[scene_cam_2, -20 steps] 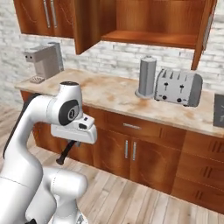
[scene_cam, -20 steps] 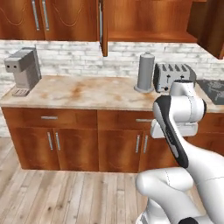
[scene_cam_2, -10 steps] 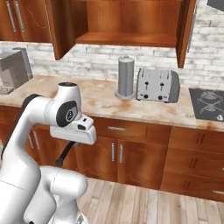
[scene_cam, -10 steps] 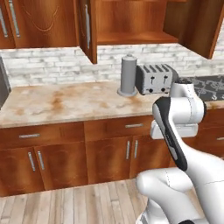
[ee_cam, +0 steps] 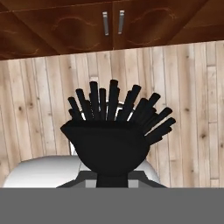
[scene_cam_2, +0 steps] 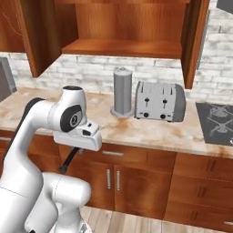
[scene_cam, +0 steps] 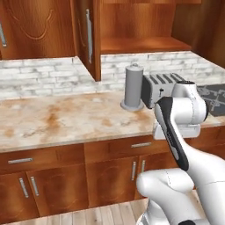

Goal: Pick up the dish brush and dish brush from the sink, and place them back in the cabinet, and close the cabinet doors.

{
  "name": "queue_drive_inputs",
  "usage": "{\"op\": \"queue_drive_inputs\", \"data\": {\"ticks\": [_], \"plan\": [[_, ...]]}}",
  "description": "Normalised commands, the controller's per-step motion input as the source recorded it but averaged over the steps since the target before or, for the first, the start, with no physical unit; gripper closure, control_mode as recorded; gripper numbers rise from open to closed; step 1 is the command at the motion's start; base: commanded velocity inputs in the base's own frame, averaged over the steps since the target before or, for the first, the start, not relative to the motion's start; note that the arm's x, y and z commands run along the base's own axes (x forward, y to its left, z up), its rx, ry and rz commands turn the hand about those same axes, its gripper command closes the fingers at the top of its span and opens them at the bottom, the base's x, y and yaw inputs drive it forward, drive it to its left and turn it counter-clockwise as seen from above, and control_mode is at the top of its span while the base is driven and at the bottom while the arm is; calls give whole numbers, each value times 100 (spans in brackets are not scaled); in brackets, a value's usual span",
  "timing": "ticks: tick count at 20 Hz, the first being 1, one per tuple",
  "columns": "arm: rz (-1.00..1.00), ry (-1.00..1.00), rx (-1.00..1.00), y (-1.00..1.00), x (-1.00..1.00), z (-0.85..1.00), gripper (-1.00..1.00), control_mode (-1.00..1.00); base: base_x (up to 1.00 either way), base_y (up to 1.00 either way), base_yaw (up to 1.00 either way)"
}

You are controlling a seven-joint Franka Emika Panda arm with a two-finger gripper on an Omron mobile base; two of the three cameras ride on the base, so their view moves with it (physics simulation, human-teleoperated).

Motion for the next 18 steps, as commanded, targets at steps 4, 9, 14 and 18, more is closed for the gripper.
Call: {"op": "queue_drive_inputs", "data": {"ticks": [4,9,14,18], "plan": [[0,0,0,0,0,0,100,100,48,-2,4],[0,0,0,0,0,0,100,100,39,-14,9],[0,0,0,0,0,0,100,100,40,-12,-9],[0,0,0,0,0,0,100,100,41,-5,-18]]}}
